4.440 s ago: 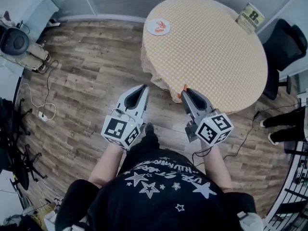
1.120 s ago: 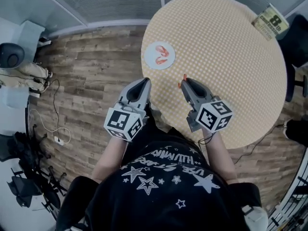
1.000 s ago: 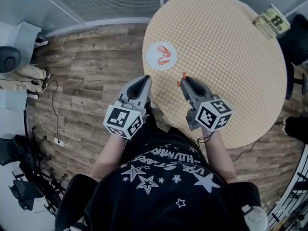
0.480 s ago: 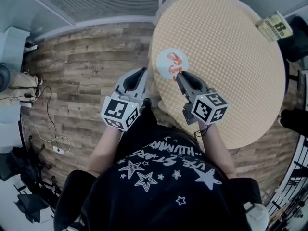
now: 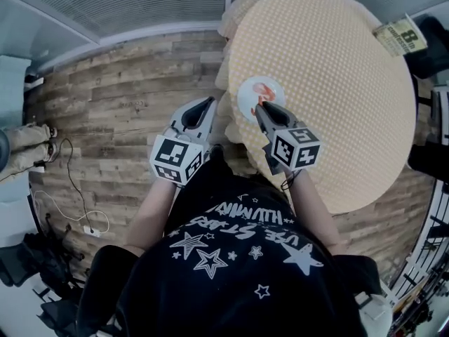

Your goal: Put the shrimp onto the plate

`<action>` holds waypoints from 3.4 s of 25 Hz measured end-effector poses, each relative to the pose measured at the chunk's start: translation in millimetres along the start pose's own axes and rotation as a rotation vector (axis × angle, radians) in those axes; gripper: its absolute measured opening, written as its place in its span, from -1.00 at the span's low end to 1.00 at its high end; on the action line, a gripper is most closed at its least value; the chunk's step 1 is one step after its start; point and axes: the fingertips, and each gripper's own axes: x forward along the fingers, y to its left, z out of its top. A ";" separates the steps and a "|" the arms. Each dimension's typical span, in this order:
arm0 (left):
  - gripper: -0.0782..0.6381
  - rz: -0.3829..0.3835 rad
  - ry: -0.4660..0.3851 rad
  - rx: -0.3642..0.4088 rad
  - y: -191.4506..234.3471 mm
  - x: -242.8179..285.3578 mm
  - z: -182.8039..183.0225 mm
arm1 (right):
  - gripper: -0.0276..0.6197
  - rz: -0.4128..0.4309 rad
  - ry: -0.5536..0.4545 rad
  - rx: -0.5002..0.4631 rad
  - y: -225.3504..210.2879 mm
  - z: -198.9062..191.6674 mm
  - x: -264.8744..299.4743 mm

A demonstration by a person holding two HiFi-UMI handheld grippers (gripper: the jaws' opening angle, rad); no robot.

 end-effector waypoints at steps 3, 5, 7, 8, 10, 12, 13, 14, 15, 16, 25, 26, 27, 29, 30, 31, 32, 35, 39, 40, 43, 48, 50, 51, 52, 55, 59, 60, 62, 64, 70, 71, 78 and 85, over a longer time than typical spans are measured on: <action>-0.76 -0.031 0.016 0.004 6.1 6.7 -2.7 | -0.69 -0.031 0.039 0.014 -4.8 -11.3 13.4; -0.76 -0.049 0.026 0.005 9.9 10.9 -3.2 | -0.69 -0.043 0.059 0.022 -6.8 -16.1 21.3; -0.76 -0.066 0.037 0.003 13.4 14.1 -4.5 | -0.69 -0.059 0.077 0.026 -8.7 -19.9 28.0; -0.76 -0.074 0.044 0.003 15.0 15.9 -5.8 | -0.69 -0.072 0.088 0.024 -10.6 -21.8 31.1; -0.76 -0.087 0.060 0.005 17.6 21.0 -9.4 | -0.69 -0.103 0.115 0.011 -17.1 -25.0 37.2; -0.76 -0.097 0.076 0.005 18.1 26.4 -13.9 | -0.69 -0.130 0.146 -0.012 -23.8 -28.7 42.3; -0.76 -0.103 0.084 0.003 17.6 28.5 -16.4 | -0.69 -0.139 0.162 -0.027 -25.9 -30.9 44.4; -0.76 -0.108 0.090 0.001 17.0 30.0 -18.8 | -0.69 -0.147 0.177 -0.043 -27.1 -33.2 46.6; -0.76 -0.112 0.096 -0.001 16.5 31.2 -21.0 | -0.69 -0.154 0.190 -0.057 -27.9 -35.3 48.9; -0.76 -0.117 0.100 -0.002 16.2 31.9 -22.9 | -0.69 -0.160 0.202 -0.069 -28.3 -37.1 51.4; -0.76 -0.123 0.124 0.000 22.3 27.9 -30.1 | -0.69 -0.247 0.268 -0.106 -35.6 -43.9 63.4; -0.76 -0.121 0.126 0.001 23.2 26.9 -31.4 | -0.69 -0.250 0.267 -0.105 -36.2 -43.7 63.7; -0.76 -0.119 0.127 0.001 24.0 26.0 -32.7 | -0.69 -0.252 0.265 -0.103 -36.9 -43.4 64.0; -0.76 -0.114 0.129 -0.002 24.8 24.7 -34.4 | -0.69 -0.253 0.260 -0.098 -38.2 -42.7 63.9; -0.76 -0.112 0.131 -0.003 24.5 24.2 -35.2 | -0.69 -0.250 0.257 -0.093 -38.4 -42.4 63.4; -0.76 -0.111 0.132 -0.004 23.9 23.9 -35.9 | -0.69 -0.247 0.253 -0.088 -38.4 -42.2 62.8; -0.76 -0.111 0.133 -0.003 23.1 23.6 -36.5 | -0.69 -0.244 0.249 -0.085 -38.3 -41.8 62.1; -0.76 -0.114 0.132 0.000 21.2 22.2 -37.3 | -0.69 -0.249 0.232 -0.082 -37.5 -39.4 59.3; -0.76 -0.125 0.129 0.002 16.0 19.7 -36.1 | -0.69 -0.257 0.192 -0.065 -32.9 -34.0 50.9; -0.76 -0.129 0.129 0.005 13.8 20.2 -36.0 | -0.69 -0.258 0.176 -0.059 -32.4 -31.8 47.9; -0.76 -0.140 0.126 0.017 6.8 22.9 -35.2 | -0.69 -0.247 0.111 -0.043 -30.6 -22.7 38.5; -0.76 -0.141 0.104 0.033 -0.6 24.2 -26.5 | -0.69 -0.225 0.023 -0.029 -26.4 -4.9 20.3; -0.76 -0.136 0.095 0.039 -5.2 24.4 -22.6 | -0.69 -0.199 -0.006 -0.030 -23.2 1.8 10.9; -0.76 -0.132 0.093 0.045 -7.9 25.1 -21.8 | -0.69 -0.178 -0.022 -0.028 -21.3 4.7 5.8; -0.76 -0.127 0.091 0.050 -10.9 26.1 -21.5 | -0.69 -0.157 -0.038 -0.026 -20.0 7.0 0.2; -0.76 -0.110 0.084 0.058 -22.6 27.4 -19.6 | -0.69 -0.117 -0.073 -0.026 -20.2 11.0 -19.3; -0.76 -0.089 0.076 0.062 -45.9 26.0 -16.3 | -0.69 -0.087 -0.094 -0.031 -26.4 11.9 -49.5; -0.76 -0.083 0.077 0.059 -52.1 25.6 -17.1 | -0.69 -0.080 -0.097 -0.029 -28.5 10.5 -57.0; -0.76 -0.070 0.080 0.053 -63.5 25.2 -18.5 | -0.69 -0.068 -0.102 -0.024 -33.0 7.9 -71.4; -0.76 -0.061 0.079 0.055 -75.6 25.7 -18.0 | -0.69 -0.054 -0.114 -0.019 -37.4 6.6 -85.5; -0.76 -0.038 0.062 0.081 -114.1 23.0 -13.3 | -0.69 -0.013 -0.128 -0.017 -48.4 -4.2 -117.7; -0.76 -0.032 0.060 0.084 -119.5 22.1 -13.0 | -0.69 -0.005 -0.129 -0.018 -49.8 -5.1 -121.9; -0.76 0.025 0.054 0.100 -149.0 16.0 -12.5 | -0.69 0.056 -0.148 -0.036 -58.3 -3.9 -145.6; -0.76 0.071 0.044 0.083 -187.0 14.1 -17.5 | -0.69 0.109 -0.142 -0.047 -72.5 -16.7 -177.7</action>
